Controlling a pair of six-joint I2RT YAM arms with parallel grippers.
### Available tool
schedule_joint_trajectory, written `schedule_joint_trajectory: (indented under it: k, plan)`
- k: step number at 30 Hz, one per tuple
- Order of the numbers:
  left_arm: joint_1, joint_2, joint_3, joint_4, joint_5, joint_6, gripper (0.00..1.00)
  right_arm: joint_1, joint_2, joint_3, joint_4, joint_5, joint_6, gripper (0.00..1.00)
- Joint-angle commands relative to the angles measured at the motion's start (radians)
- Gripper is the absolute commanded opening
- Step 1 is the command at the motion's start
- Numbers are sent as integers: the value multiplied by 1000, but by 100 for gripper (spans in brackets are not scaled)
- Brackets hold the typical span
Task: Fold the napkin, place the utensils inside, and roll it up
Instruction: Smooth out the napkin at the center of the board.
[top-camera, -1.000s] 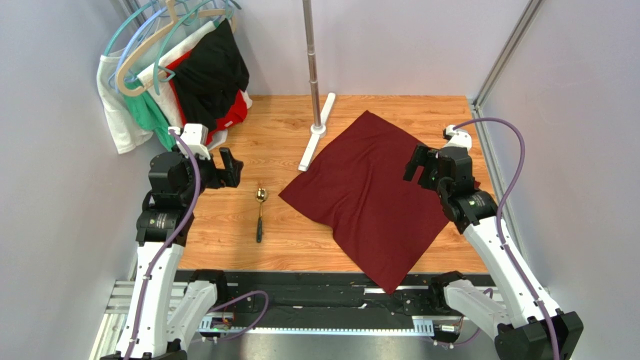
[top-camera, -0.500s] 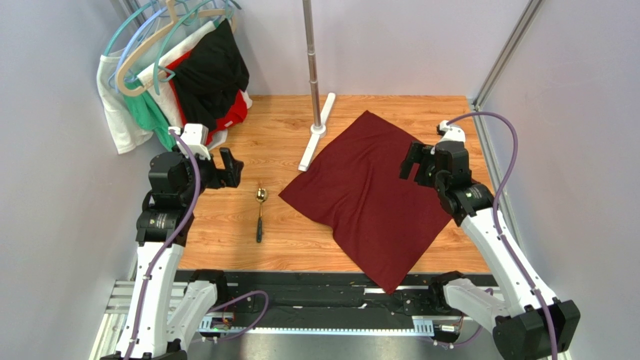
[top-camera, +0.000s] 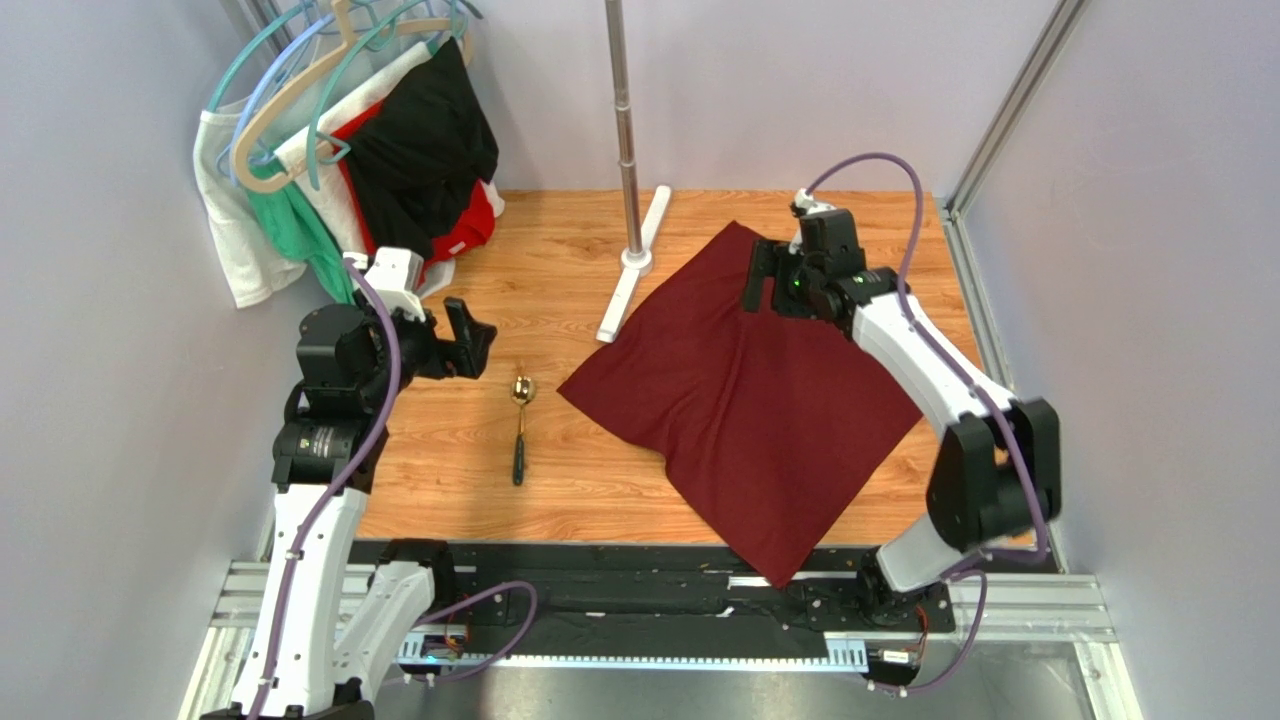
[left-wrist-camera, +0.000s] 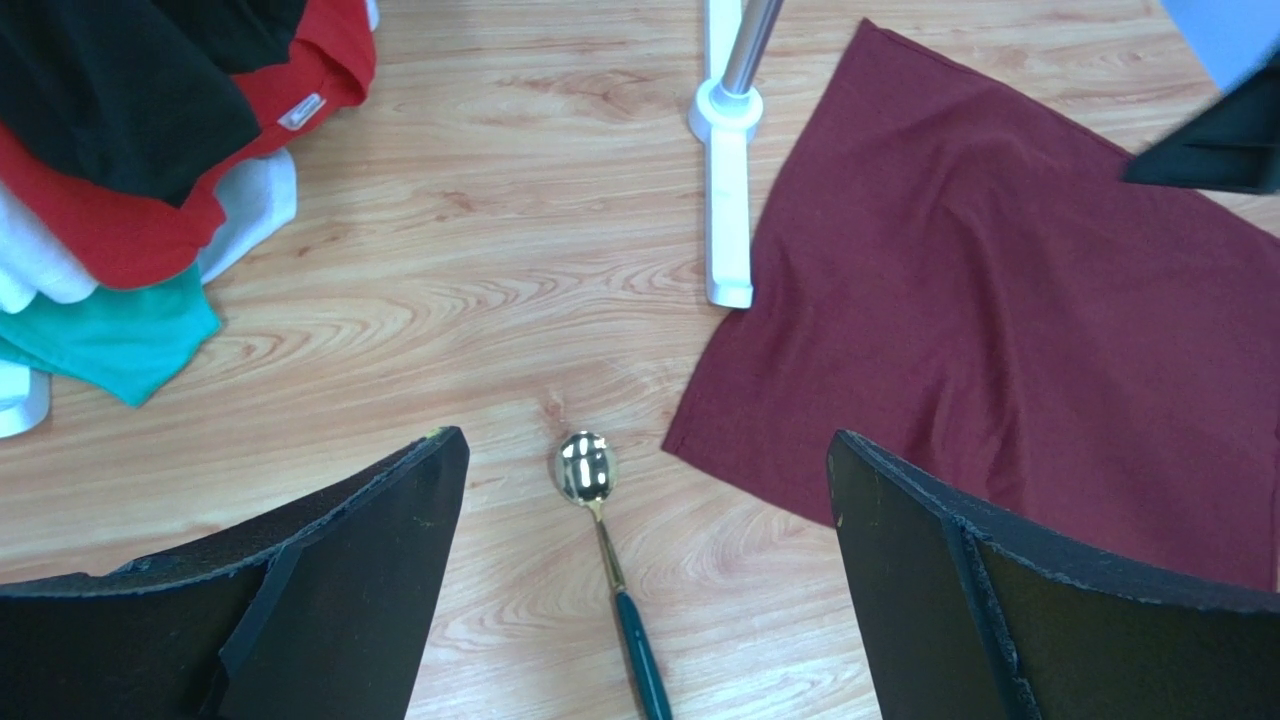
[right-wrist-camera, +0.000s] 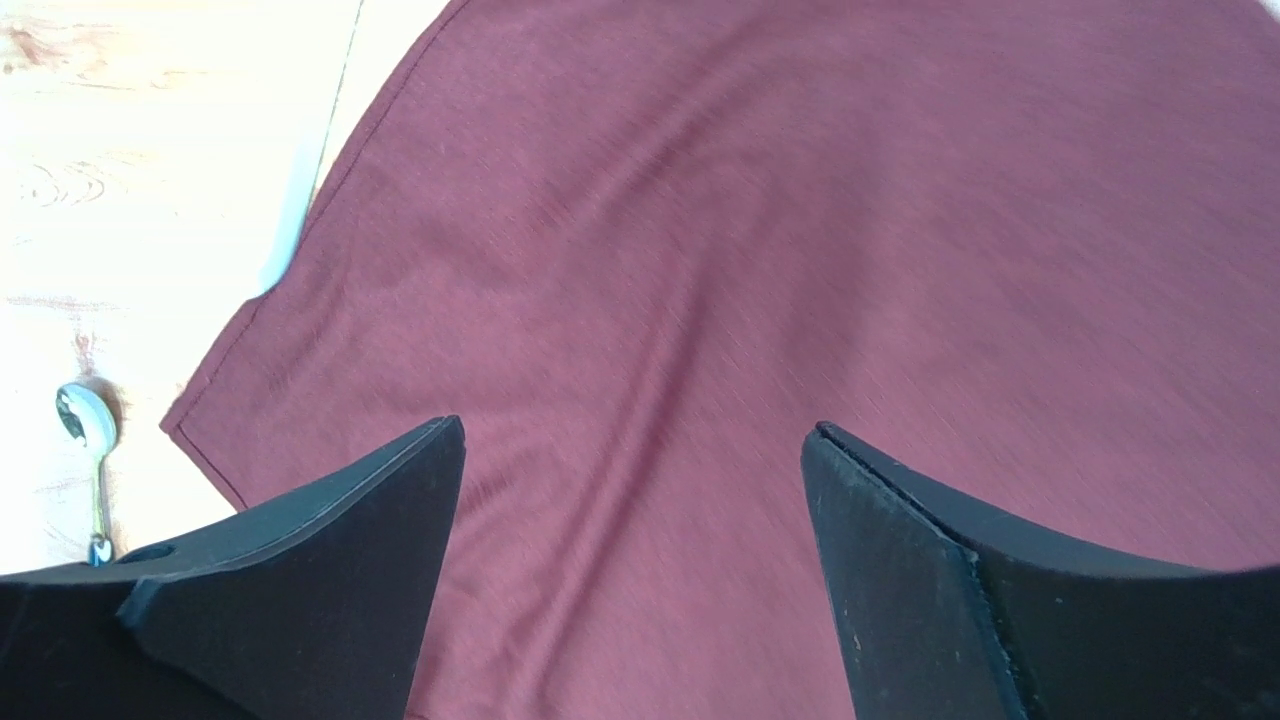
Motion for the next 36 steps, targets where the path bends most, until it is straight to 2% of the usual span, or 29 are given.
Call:
schedule_joint_trajectory:
  k: [1, 6, 13, 23, 36]
  plan:
    - [-8, 1, 8, 45, 47, 8, 98, 2, 147, 126, 38, -94, -16, 87]
    - [-17, 7, 5, 47, 53, 14, 98, 1, 348, 273, 23, -99, -39, 87]
    - [-20, 30, 3, 45, 53, 25, 98, -33, 495, 344, 14, -119, -22, 87]
    - [-43, 45, 2, 47, 56, 40, 97, -116, 567, 329, 26, -149, 4, 87]
    - [-106, 60, 14, 36, -5, 27, 96, -238, 517, 173, -11, -133, 65, 87]
